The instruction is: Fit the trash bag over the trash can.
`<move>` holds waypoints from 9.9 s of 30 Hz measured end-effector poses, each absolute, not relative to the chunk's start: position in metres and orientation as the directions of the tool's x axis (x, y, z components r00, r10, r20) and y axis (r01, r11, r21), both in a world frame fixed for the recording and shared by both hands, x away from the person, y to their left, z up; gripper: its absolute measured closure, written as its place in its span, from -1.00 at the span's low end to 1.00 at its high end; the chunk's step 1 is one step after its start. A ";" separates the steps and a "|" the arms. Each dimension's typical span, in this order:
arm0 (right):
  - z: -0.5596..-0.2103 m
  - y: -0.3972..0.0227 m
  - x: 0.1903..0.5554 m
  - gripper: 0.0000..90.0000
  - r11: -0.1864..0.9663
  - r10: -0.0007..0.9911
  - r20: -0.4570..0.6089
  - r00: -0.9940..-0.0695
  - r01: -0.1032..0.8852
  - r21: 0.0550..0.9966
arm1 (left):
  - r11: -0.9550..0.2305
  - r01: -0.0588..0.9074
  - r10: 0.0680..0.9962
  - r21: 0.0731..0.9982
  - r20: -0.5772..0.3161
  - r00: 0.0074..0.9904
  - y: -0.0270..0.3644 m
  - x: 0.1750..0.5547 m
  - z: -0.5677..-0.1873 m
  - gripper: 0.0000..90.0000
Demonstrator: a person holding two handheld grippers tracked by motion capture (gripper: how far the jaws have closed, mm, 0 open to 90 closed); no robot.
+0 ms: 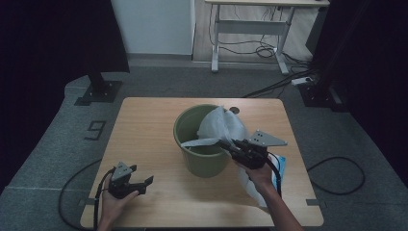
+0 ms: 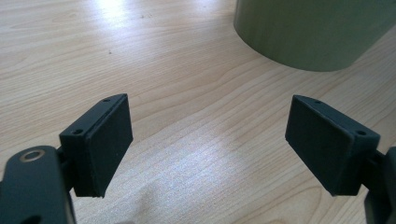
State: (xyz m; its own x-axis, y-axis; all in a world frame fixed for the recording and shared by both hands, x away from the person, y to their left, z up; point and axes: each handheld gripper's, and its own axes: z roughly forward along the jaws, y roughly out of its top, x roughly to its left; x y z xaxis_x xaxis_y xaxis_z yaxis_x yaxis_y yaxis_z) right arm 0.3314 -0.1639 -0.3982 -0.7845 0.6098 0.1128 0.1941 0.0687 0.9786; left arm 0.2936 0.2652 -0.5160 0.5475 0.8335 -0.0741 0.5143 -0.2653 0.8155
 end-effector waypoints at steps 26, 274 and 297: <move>-0.469 -0.225 0.270 -0.57 0.061 0.782 0.126 -0.611 0.275 0.960 | -0.252 0.502 0.837 0.827 -0.074 0.542 0.261 0.294 -0.510 -0.68; -0.389 -0.223 0.290 0.97 0.295 0.806 -0.278 -0.523 -0.053 0.954 | -0.193 0.260 0.723 0.946 -0.043 0.690 0.128 0.325 -0.334 -0.37; -0.392 -0.199 0.280 0.96 0.247 0.724 -0.237 -0.648 -0.077 0.966 | -0.162 0.279 0.679 0.946 -0.099 0.728 0.131 0.332 -0.339 0.93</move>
State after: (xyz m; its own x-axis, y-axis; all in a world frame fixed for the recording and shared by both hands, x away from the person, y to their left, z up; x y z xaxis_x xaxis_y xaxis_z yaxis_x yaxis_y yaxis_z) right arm 0.2803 -0.1987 -0.3924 -0.6481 0.7238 -0.2366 -0.0769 0.2469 0.9660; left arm 0.3323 0.1312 -0.3391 0.7277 0.6787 -0.0985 0.2793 -0.1621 0.9464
